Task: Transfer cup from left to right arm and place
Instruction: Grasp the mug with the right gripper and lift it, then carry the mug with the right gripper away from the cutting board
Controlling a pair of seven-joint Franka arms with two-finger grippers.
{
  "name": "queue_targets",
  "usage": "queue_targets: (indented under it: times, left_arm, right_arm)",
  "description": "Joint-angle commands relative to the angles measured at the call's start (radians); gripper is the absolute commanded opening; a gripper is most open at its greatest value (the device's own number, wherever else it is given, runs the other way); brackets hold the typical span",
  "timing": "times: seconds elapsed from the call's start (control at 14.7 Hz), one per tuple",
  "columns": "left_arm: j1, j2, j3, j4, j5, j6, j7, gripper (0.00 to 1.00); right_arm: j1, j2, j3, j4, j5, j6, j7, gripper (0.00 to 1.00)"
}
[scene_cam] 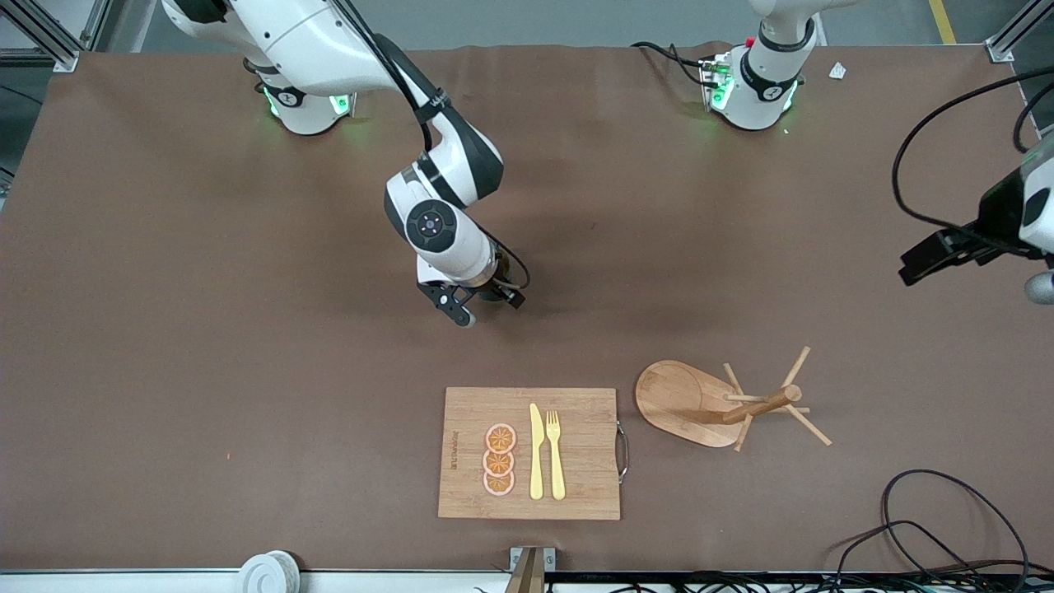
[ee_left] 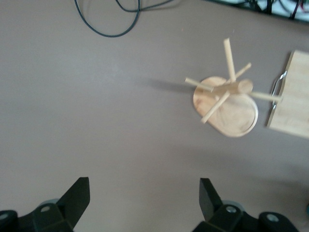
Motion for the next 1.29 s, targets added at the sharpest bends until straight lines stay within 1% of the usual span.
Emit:
queue_targets:
  times: [0.0,0.07,0.14,0.2,0.27,0.34,0.41,0.54,0.61,0.68,0.75,0.82,1.02,1.16,1.23]
  left_arm:
    - [-0.005,-0.072,0.023,-0.019,-0.019,-0.053,0.092,1.00]
    - [-0.037,-0.093,0.067,-0.029,-0.025,-0.065,0.141,1.00]
    - [-0.104,-0.107,0.137,-0.037,-0.039,-0.099,0.204,1.00]
    - [-0.164,-0.120,0.215,-0.043,-0.068,-0.127,0.249,1.00]
    - [-0.216,-0.141,0.282,-0.065,-0.099,-0.144,0.274,1.00]
    - [-0.269,-0.170,0.337,-0.100,-0.116,-0.144,0.281,1.00]
    - [-0.318,-0.201,0.369,-0.130,-0.116,-0.141,0.280,1.00]
    - [-0.344,-0.236,0.377,-0.167,-0.117,-0.136,0.277,1.00]
    - [-0.353,-0.253,0.377,-0.190,-0.117,-0.122,0.278,1.00]
    - [-0.353,-0.267,0.377,-0.203,-0.116,-0.118,0.278,1.00]
    - [-0.346,-0.267,0.371,-0.206,-0.116,-0.115,0.278,1.00]
    - [-0.346,-0.265,0.368,-0.206,-0.114,-0.113,0.277,1.00]
    - [-0.344,-0.265,0.368,-0.203,-0.114,-0.112,0.277,1.00]
    - [-0.343,-0.265,0.368,-0.201,-0.111,-0.113,0.277,1.00]
    - [-0.343,-0.264,0.368,-0.201,-0.108,-0.112,0.277,1.00]
  right_arm:
    - [0.007,0.008,-0.007,0.017,-0.039,-0.014,0.013,0.26]
    - [0.009,0.008,-0.007,0.017,-0.055,-0.016,-0.013,0.13]
    - [0.007,0.006,-0.007,0.017,-0.059,-0.019,-0.047,0.03]
    - [-0.002,0.004,-0.007,0.017,-0.061,-0.024,-0.083,0.00]
    - [-0.012,0.000,-0.008,0.018,-0.062,-0.040,-0.134,0.00]
    - [-0.032,-0.008,-0.010,0.023,-0.070,-0.056,-0.204,0.00]
    - [-0.066,-0.015,-0.010,0.049,-0.087,-0.095,-0.290,0.00]
    - [-0.150,-0.023,-0.010,0.148,-0.122,-0.282,-0.498,0.00]
    - [-0.186,-0.028,-0.012,0.178,-0.141,-0.344,-0.597,0.00]
    - [-0.228,-0.038,-0.016,0.181,-0.182,-0.361,-0.701,0.00]
    - [-0.270,-0.049,-0.016,0.180,-0.217,-0.364,-0.798,0.00]
    - [-0.314,-0.054,-0.015,0.180,-0.227,-0.364,-0.899,0.00]
    - [-0.434,-0.063,-0.016,0.178,-0.230,-0.347,-1.112,0.00]
    - [-0.528,-0.063,-0.015,0.161,-0.227,-0.312,-1.264,0.01]
    - [-0.566,-0.062,-0.015,0.144,-0.227,-0.288,-1.307,0.01]
